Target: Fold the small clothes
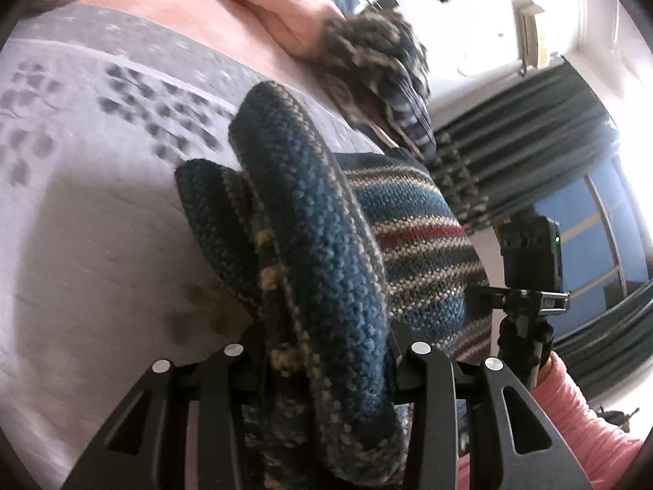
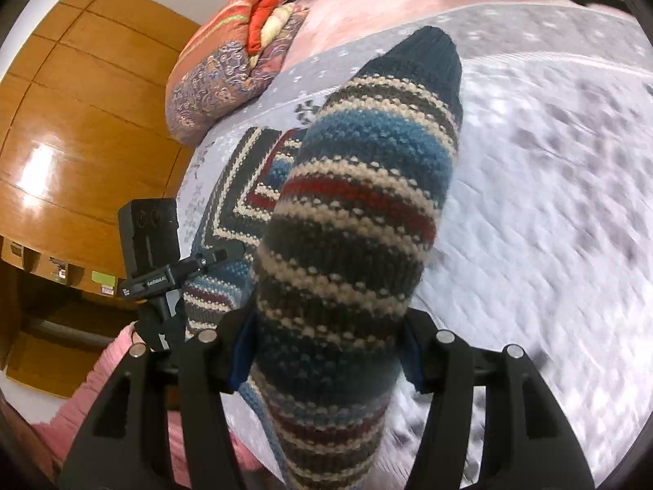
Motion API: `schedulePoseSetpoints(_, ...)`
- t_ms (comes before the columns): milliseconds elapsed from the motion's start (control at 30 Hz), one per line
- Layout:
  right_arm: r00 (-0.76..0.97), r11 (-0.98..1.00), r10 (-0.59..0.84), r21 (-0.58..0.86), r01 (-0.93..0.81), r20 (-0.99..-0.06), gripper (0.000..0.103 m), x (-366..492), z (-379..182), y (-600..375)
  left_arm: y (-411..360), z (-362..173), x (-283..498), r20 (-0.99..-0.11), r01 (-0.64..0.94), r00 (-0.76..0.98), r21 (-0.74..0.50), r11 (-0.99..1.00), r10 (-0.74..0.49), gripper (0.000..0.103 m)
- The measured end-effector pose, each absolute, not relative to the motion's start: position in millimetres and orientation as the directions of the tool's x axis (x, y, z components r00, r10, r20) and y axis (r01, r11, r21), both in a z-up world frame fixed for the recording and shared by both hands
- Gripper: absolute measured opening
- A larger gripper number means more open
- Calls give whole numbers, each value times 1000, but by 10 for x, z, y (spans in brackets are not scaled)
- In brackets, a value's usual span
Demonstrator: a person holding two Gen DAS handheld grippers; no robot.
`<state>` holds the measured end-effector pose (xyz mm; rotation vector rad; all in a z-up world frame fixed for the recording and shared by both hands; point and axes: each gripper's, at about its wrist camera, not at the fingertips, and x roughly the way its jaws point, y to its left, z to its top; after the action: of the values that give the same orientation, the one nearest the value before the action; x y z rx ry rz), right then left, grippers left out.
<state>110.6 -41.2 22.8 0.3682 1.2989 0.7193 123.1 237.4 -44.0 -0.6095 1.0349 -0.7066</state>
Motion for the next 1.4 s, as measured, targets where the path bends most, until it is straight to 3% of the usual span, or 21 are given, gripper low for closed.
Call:
schedulePoseSetpoints(300,88,729,681,661,-179,-727,57,838,-206,-1028,1613,-620,1035,-611,217,280,-711,669,-741,40)
schedulePoseSetpoints(733,93,702,712,703,-116,-696,60,690,-773,-1266,1426,-869,912,-668,247,304,-633,733,-679,44)
schedulePoseSetpoints(1000,93,750,661,654,-98,-745,85,438,-695,-1354,1442,-828,871,-692,206,316,-618,759,-649,51)
schedulePoseSetpoints(1400,75,820,563,544,-177,-823,76,-264,-586,-1408,1380,-329,248,-732,308,400,-460,833,-552,56)
